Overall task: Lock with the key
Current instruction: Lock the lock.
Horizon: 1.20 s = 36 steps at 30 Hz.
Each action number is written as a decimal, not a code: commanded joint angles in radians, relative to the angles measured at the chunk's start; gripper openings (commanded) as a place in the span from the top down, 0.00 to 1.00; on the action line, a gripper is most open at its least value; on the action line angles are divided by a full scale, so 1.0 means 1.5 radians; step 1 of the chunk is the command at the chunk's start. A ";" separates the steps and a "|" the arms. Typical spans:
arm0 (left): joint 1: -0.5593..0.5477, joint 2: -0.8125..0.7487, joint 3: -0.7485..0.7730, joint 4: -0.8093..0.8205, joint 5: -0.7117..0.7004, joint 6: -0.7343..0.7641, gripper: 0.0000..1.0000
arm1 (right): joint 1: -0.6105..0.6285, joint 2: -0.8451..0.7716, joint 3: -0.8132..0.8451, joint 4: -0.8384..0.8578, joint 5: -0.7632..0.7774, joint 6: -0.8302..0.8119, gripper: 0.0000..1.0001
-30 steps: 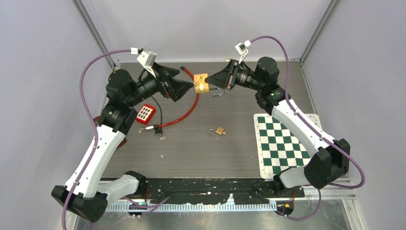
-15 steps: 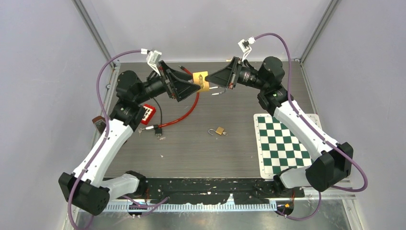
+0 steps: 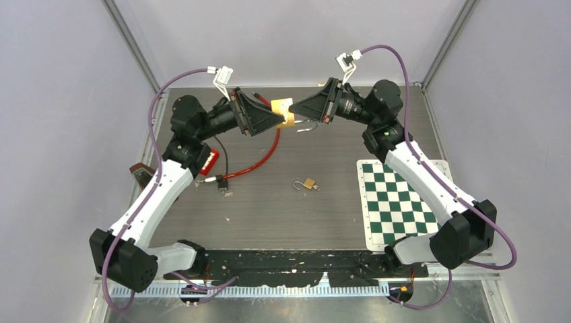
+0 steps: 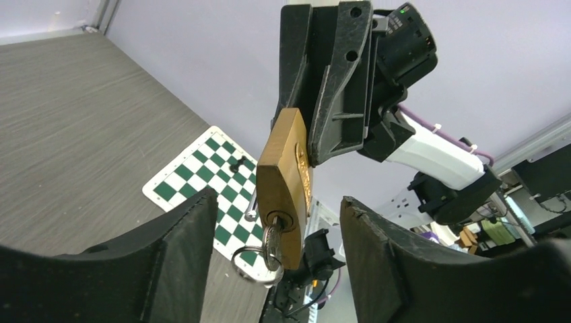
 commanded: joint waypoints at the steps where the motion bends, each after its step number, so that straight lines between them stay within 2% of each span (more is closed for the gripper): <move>1: -0.005 0.004 0.007 0.067 0.002 -0.039 0.38 | 0.002 -0.015 0.013 0.097 -0.005 0.023 0.95; 6: -0.014 0.021 0.004 0.070 0.009 -0.064 0.49 | 0.002 -0.008 0.011 0.098 -0.013 0.021 0.95; 13: -0.020 0.029 -0.002 0.070 0.012 -0.072 0.54 | 0.002 -0.003 0.006 0.101 -0.016 0.018 0.95; 18: -0.016 0.031 0.013 0.075 0.021 -0.069 0.62 | 0.002 0.003 -0.001 0.102 -0.023 0.012 0.95; 21: -0.015 0.035 0.020 0.070 0.026 -0.068 0.72 | 0.002 0.008 -0.004 0.102 -0.024 0.011 0.95; 25: -0.015 0.039 0.010 0.075 0.036 -0.072 0.97 | 0.002 0.012 -0.004 0.105 -0.023 0.012 0.95; 26: -0.015 0.040 0.008 0.075 0.039 -0.072 1.00 | 0.002 0.014 -0.003 0.105 -0.022 0.013 0.95; 30: -0.015 0.036 0.012 0.048 0.040 -0.047 1.00 | 0.002 0.018 0.002 0.095 -0.017 0.013 0.93; 31: -0.014 0.035 0.015 0.036 0.039 -0.036 1.00 | 0.002 0.019 0.004 0.090 -0.013 0.012 0.91; 32: -0.014 0.034 0.020 0.021 0.036 -0.022 1.00 | 0.002 0.019 0.004 0.079 -0.009 0.008 0.78; 33: -0.014 0.033 0.023 0.008 0.032 -0.002 1.00 | 0.001 0.018 0.001 0.064 0.002 0.006 0.70; 35: -0.007 0.030 0.032 -0.026 0.024 0.036 1.00 | -0.001 0.011 -0.005 0.036 0.030 -0.006 0.38; 36: -0.004 0.029 0.037 -0.047 0.017 0.062 1.00 | -0.002 0.007 -0.011 0.033 0.039 -0.016 0.32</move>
